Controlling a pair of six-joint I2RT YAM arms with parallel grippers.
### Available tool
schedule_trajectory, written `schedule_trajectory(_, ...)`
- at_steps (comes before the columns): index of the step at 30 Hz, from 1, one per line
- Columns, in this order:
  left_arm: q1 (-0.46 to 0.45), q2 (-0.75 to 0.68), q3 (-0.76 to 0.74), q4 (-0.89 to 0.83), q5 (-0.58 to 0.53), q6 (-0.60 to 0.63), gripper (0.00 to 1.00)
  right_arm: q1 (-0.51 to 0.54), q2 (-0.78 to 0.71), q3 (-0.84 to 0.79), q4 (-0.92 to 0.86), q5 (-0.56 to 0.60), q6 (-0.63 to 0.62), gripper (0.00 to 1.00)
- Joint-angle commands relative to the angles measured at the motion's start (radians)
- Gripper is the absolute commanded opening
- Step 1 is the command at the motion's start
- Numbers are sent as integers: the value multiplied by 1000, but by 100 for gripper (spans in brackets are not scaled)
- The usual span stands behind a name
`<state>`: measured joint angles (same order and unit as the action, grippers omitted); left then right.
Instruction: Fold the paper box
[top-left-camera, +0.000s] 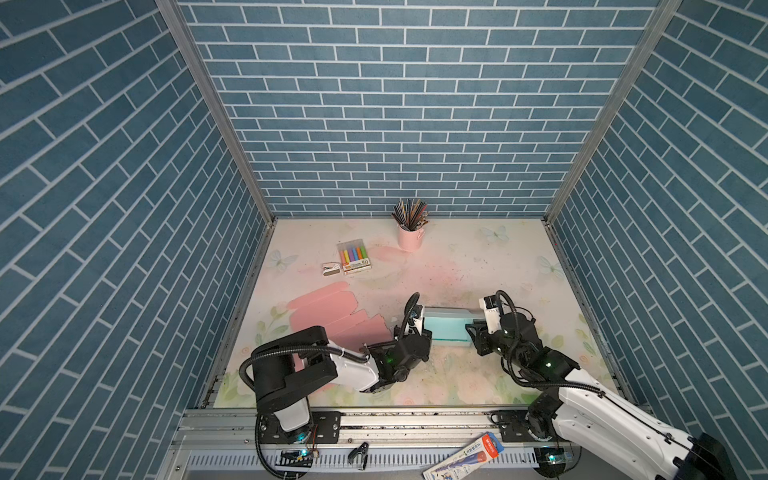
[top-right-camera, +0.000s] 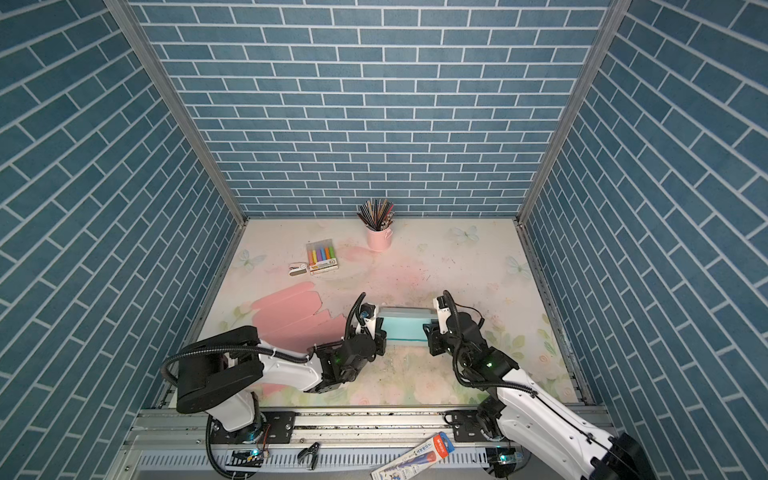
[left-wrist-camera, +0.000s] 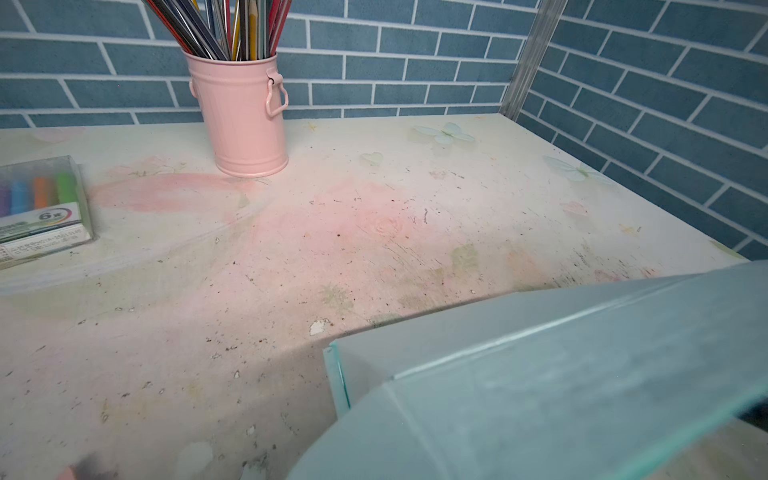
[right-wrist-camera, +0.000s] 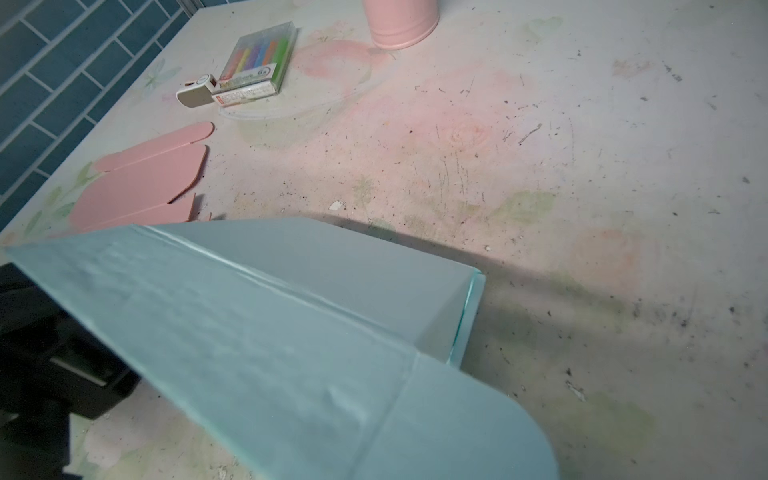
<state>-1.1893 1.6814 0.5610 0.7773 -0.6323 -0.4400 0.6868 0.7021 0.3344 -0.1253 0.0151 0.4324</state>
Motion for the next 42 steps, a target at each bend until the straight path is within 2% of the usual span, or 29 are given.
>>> schedule_trajectory(1,-9,29,11,-64,8,-33,1,5,-107,-27,-91,-6,132,47)
schedule_trajectory(4,-9,37,20,-75,5,-31,1,6,-200,-50,-133,-9,181,53)
schedule_trajectory(11,-12,42,25,-73,13,-28,1,5,-309,65,-226,1,168,52)
schedule_trajectory(14,-15,44,28,-75,12,-25,1,15,-254,136,-207,-38,102,47)
schedule_trajectory(19,-23,52,36,-81,4,-20,1,61,-130,244,-198,26,21,46)
schedule_trajectory(25,-31,62,48,-90,-9,-18,1,62,105,364,-179,50,-93,46)
schedule_trajectory(30,-34,60,45,-82,-6,-19,2,62,228,344,-109,74,-102,46)
schedule_trajectory(42,-57,56,47,-88,-20,-34,4,61,242,222,-39,112,-76,47)
